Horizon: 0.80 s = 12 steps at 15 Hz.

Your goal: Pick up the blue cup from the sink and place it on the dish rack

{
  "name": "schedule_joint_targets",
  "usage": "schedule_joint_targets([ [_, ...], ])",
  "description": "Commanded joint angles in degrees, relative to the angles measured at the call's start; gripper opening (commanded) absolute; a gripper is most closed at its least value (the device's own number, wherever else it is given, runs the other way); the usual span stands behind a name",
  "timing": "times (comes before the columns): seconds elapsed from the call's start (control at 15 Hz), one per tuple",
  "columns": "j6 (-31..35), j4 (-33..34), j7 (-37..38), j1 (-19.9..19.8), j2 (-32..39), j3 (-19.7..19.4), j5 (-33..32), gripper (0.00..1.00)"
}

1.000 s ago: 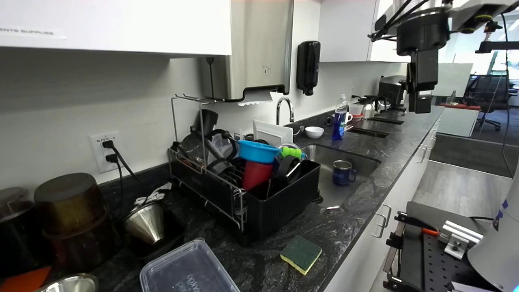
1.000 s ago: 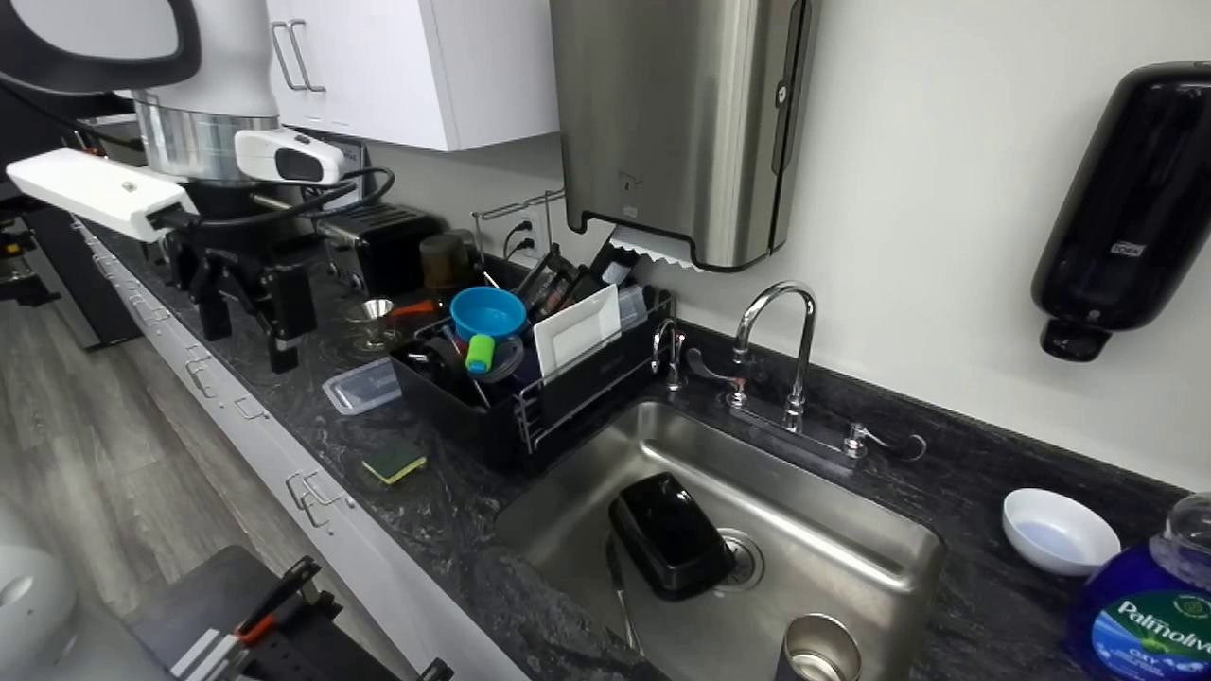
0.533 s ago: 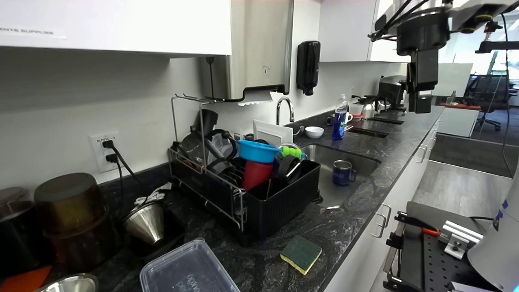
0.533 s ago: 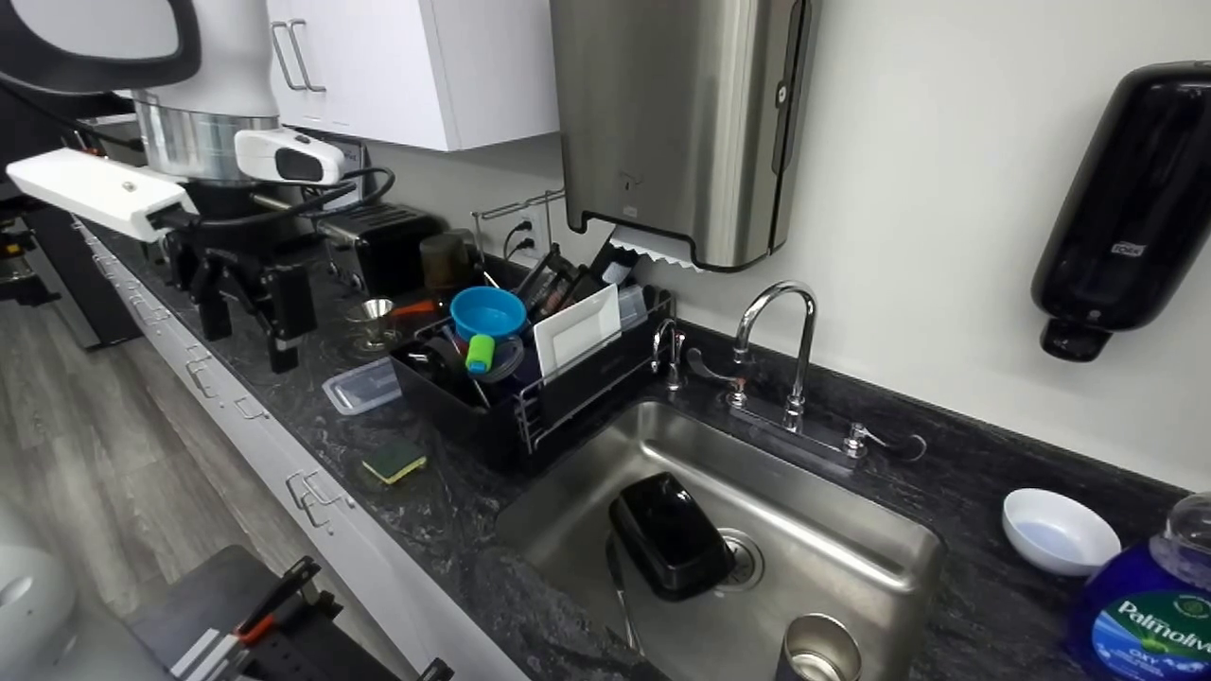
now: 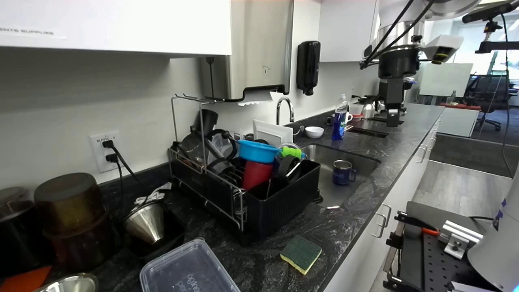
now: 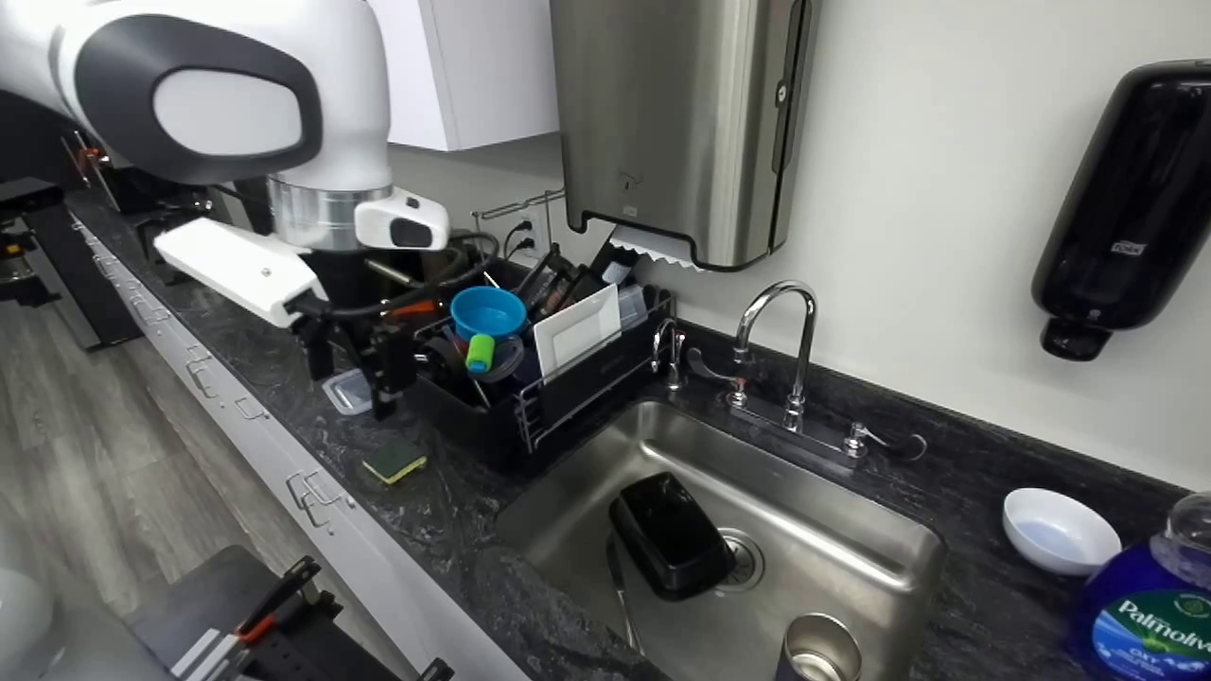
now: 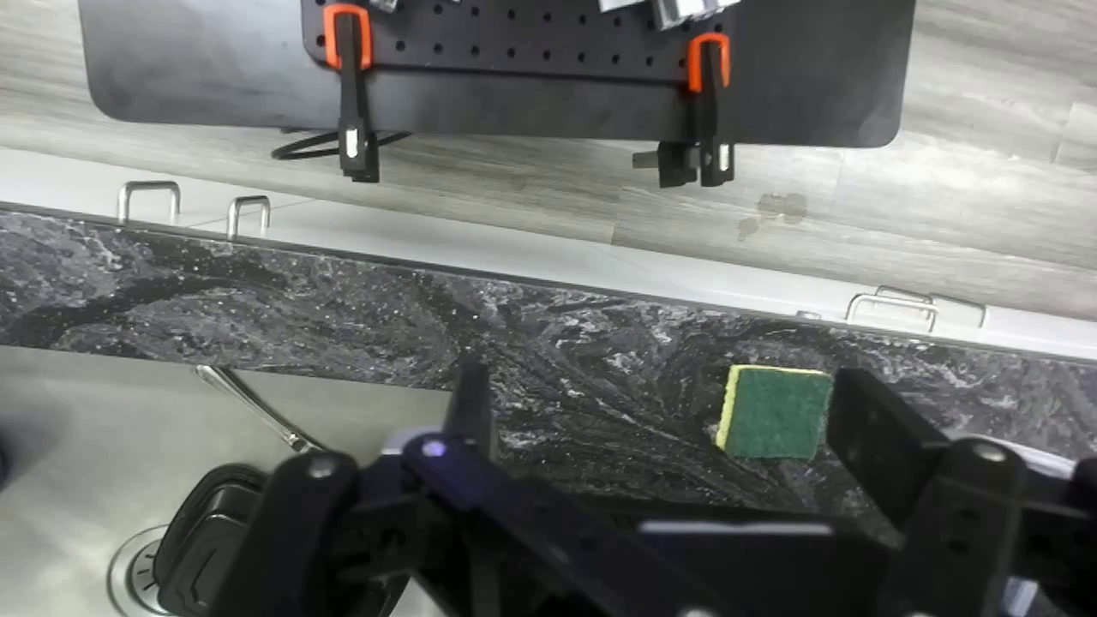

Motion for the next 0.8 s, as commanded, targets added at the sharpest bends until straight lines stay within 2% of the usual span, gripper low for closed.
schedule_joint_targets([
  [0.0, 5.9, 1.5, -4.8, -2.8, 6.2, -3.2, -1.9, 1.00],
  [0.4, 19.4, 5.6, -7.7, -6.8, 20.6, -8.2, -3.8, 1.00],
  [0.73, 28.3, 12.8, -7.2, -9.1, 35.5, -9.8, -2.7, 1.00],
])
